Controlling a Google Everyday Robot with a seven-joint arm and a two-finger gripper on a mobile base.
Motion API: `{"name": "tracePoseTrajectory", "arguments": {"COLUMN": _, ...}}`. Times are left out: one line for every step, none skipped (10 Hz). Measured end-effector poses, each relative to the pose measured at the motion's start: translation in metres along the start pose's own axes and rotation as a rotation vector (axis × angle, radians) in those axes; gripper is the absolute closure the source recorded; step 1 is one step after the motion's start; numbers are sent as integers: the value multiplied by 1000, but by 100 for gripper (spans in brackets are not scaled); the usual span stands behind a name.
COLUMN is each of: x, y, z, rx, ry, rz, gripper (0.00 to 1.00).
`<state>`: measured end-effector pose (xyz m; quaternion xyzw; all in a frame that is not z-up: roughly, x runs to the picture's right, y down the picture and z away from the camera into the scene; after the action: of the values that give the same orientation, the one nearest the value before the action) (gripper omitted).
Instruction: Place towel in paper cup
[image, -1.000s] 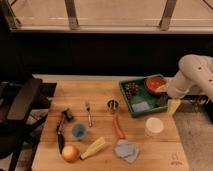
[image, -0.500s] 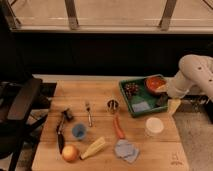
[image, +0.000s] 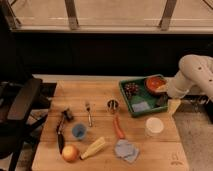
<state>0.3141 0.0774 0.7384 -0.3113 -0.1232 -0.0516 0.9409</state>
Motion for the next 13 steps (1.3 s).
{"name": "tracePoseTrajectory", "arguments": {"x": 0, "y": 0, "z": 0, "rx": 0, "ry": 0, "rz": 0, "gripper": 20}}
{"name": "tracePoseTrajectory", "arguments": {"x": 0, "y": -1, "z": -1, "rx": 1, "ry": 0, "rz": -1, "gripper": 20}}
{"name": "tracePoseTrajectory", "arguments": {"x": 0, "y": -1, "z": -1, "rx": -8, "ry": 7, "rz": -11, "gripper": 20}}
{"name": "tracePoseTrajectory", "arguments": {"x": -5, "y": -3, "z": 0, "rx": -27, "ry": 28, "rz": -39, "gripper": 20}}
{"name": "tracePoseTrajectory", "arguments": {"x": -18, "y": -6, "z": 5, "rx": -44, "ry": 42, "rz": -75, "gripper": 20}}
{"name": "tracePoseTrajectory", "arguments": {"x": -32, "y": -2, "z": 9, "rx": -66, "ry": 55, "rz": -104, "gripper": 20}}
{"name": "tracePoseTrajectory", "arguments": {"x": -51, "y": 2, "z": 16, "rx": -76, "ry": 75, "rz": -131, "gripper": 20}}
{"name": "tracePoseTrajectory", "arguments": {"x": -76, "y": 4, "z": 23, "rx": -82, "ry": 91, "rz": -167, "gripper": 20}}
{"name": "tracePoseTrajectory", "arguments": {"x": -102, "y": 16, "z": 31, "rx": -96, "ry": 103, "rz": -203, "gripper": 20}}
{"name": "tracePoseTrajectory", "arguments": {"x": -124, "y": 30, "z": 37, "rx": -106, "ry": 104, "rz": -229, "gripper": 20}}
{"name": "tracePoseTrajectory", "arguments": {"x": -140, "y": 45, "z": 43, "rx": -112, "ry": 109, "rz": -245, "gripper": 20}}
{"name": "tracePoseTrajectory", "arguments": {"x": -154, "y": 62, "z": 50, "rx": -123, "ry": 119, "rz": -258, "gripper": 20}}
{"name": "tracePoseTrajectory", "arguments": {"x": -173, "y": 83, "z": 59, "rx": -137, "ry": 129, "rz": -280, "gripper": 20}}
